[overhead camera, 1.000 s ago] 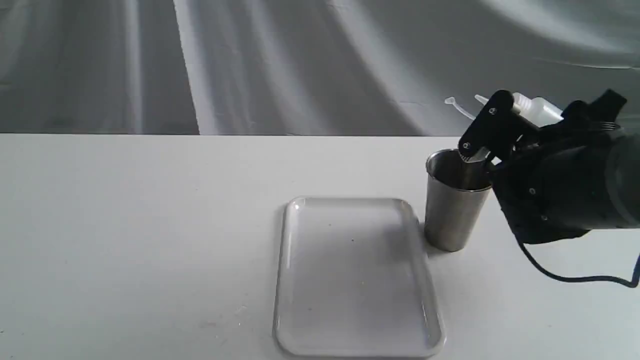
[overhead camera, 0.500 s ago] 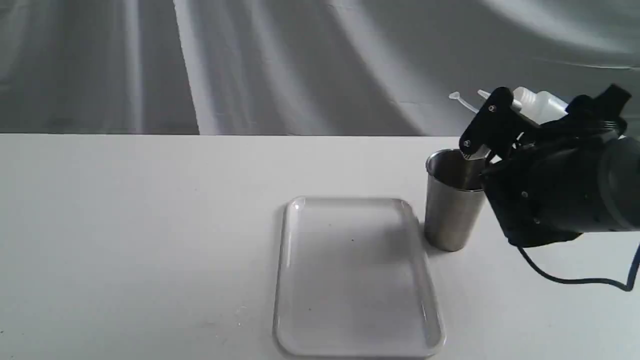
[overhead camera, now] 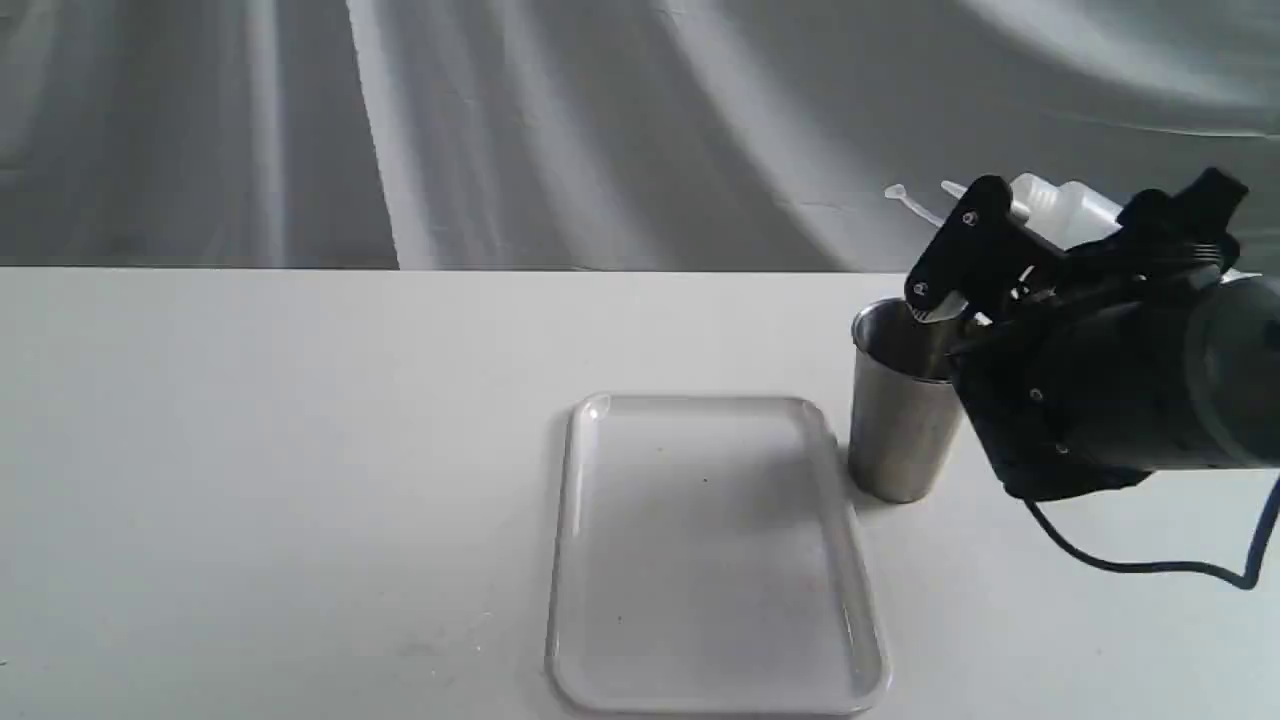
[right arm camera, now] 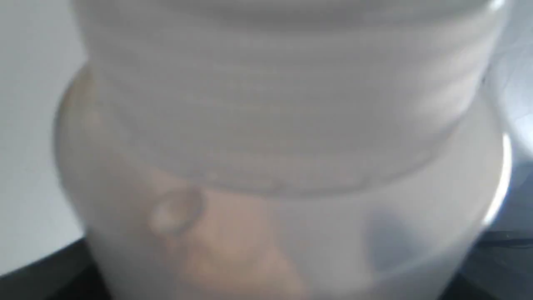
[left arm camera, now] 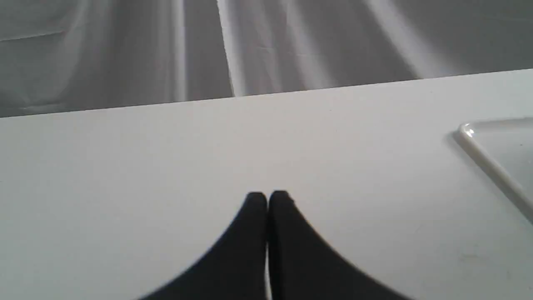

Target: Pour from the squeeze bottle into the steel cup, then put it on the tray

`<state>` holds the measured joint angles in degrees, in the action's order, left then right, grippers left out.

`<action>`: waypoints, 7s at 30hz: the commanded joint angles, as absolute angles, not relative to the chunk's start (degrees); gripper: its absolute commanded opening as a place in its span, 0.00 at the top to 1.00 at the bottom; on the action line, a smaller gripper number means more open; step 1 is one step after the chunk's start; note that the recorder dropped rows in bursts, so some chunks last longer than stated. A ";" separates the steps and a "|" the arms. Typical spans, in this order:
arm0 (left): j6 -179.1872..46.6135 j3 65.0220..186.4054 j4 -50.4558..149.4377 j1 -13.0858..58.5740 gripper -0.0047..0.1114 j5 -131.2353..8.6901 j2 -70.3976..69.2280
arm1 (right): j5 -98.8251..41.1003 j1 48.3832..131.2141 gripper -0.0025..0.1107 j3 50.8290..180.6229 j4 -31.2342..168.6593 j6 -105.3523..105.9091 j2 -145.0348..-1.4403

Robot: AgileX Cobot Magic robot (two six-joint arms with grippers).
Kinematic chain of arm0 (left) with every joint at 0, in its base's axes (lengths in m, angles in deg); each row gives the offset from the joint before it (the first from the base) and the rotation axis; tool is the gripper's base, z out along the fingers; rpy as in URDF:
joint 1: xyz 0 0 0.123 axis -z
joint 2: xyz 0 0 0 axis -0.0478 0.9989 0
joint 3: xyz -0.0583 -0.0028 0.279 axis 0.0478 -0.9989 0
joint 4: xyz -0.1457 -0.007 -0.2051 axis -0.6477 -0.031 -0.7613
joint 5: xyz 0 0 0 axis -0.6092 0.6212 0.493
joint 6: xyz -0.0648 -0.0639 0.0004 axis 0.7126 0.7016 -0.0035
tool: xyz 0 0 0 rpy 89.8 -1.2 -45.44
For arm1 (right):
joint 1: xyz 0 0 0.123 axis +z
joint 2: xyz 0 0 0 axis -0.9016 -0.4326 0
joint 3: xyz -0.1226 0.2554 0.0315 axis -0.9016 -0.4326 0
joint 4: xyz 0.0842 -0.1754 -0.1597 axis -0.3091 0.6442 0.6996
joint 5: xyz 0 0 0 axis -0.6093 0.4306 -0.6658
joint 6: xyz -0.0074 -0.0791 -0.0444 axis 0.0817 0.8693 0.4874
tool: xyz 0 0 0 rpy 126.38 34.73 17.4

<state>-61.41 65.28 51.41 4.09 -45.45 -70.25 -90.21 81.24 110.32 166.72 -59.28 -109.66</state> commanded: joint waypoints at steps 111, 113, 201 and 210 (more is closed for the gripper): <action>-61.36 65.02 51.37 4.00 0.96 -46.05 -70.40 | -98.83 83.06 0.83 110.64 168.66 -2.08 -104.41; -61.36 65.02 51.37 4.00 0.96 -46.05 -70.40 | -98.83 83.06 0.83 110.64 168.66 -2.08 -104.41; -61.35 65.02 51.37 4.00 0.96 -46.05 -70.40 | -85.37 83.30 0.83 110.64 167.96 -76.34 -81.02; -61.35 65.02 51.37 4.00 0.96 -46.05 -70.40 | -62.48 83.17 0.83 110.64 164.25 -78.99 -78.03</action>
<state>-61.41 65.28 51.41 4.09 -45.45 -70.25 -67.49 83.00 110.32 162.64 -78.62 -78.96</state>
